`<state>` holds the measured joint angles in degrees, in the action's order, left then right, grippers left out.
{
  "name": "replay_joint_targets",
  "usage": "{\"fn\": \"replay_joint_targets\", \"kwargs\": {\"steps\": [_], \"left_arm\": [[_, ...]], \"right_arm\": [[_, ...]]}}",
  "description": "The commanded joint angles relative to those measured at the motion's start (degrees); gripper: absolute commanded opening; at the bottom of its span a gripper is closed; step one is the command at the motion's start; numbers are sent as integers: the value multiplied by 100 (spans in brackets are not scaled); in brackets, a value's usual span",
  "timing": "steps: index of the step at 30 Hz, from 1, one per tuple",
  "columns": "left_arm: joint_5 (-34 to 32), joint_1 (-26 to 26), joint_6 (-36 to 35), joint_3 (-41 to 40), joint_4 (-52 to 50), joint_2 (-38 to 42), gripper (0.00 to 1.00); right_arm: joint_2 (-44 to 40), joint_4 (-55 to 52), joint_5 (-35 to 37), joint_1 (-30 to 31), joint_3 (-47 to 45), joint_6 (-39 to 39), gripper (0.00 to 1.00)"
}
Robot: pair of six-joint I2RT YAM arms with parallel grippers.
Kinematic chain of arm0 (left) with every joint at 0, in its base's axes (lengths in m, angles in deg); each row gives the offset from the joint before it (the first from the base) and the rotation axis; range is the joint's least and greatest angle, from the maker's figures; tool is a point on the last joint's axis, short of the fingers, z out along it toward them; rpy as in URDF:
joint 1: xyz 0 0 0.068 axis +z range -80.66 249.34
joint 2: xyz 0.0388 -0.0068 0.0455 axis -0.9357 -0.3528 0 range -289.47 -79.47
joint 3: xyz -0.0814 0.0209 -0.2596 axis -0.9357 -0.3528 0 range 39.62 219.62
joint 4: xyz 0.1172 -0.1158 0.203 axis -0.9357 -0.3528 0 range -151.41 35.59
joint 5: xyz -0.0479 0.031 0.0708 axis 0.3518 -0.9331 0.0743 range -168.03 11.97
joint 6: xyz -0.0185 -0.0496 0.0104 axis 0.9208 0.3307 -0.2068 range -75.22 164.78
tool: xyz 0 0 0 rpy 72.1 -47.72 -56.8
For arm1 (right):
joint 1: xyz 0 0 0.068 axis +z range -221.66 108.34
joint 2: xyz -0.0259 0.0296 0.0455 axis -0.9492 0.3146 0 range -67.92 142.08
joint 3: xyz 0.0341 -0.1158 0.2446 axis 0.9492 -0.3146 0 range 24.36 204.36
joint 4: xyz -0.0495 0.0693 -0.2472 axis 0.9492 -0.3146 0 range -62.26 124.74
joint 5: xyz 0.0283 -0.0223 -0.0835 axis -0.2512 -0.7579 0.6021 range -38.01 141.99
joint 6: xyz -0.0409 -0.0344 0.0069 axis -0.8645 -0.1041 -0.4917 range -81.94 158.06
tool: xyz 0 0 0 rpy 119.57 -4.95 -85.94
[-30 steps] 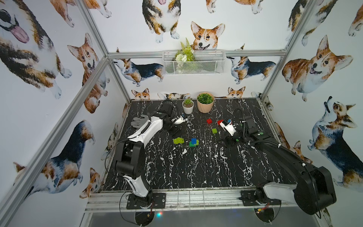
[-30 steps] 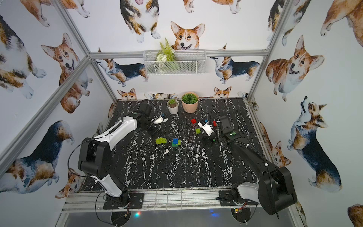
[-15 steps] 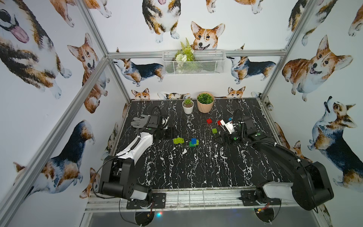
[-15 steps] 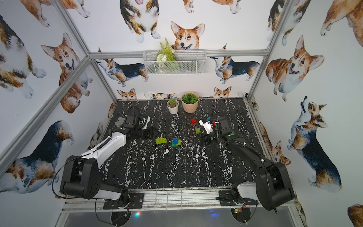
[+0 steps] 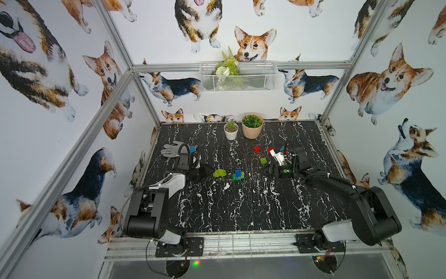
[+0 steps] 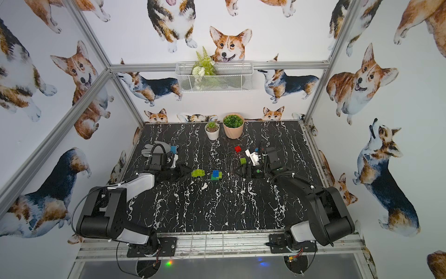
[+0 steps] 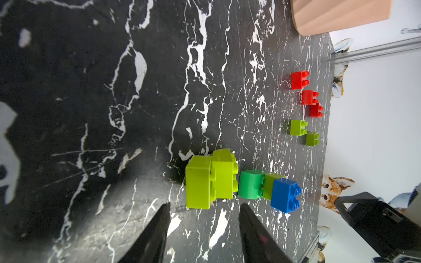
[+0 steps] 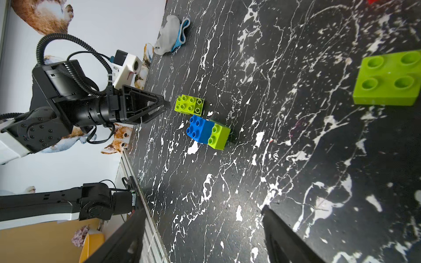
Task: Assemble the letter s with lego
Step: Pick up the lego brick from the center of the board.
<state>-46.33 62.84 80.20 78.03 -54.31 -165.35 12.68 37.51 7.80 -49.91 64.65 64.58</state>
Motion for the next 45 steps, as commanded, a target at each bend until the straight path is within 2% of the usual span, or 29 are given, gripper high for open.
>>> {"fn": "replay_joint_targets", "kwargs": {"steps": [1,13,30,40,45], "left_arm": [[186,9,225,-81,525,-63,49],[397,28,291,-142,959,-458,42],[482,26,404,-181,1221,-770,34],[545,17,431,-168,1295,-881,33],[534,17,407,-160,1253,-855,27]], "right_arm": [[158,466,-183,42,-28,361,82],[619,919,-225,213,-42,628,81],[728,1015,-253,240,-109,650,80],[736,1022,-288,238,-107,644,80],[738,1032,-284,249,-125,644,80]]}}
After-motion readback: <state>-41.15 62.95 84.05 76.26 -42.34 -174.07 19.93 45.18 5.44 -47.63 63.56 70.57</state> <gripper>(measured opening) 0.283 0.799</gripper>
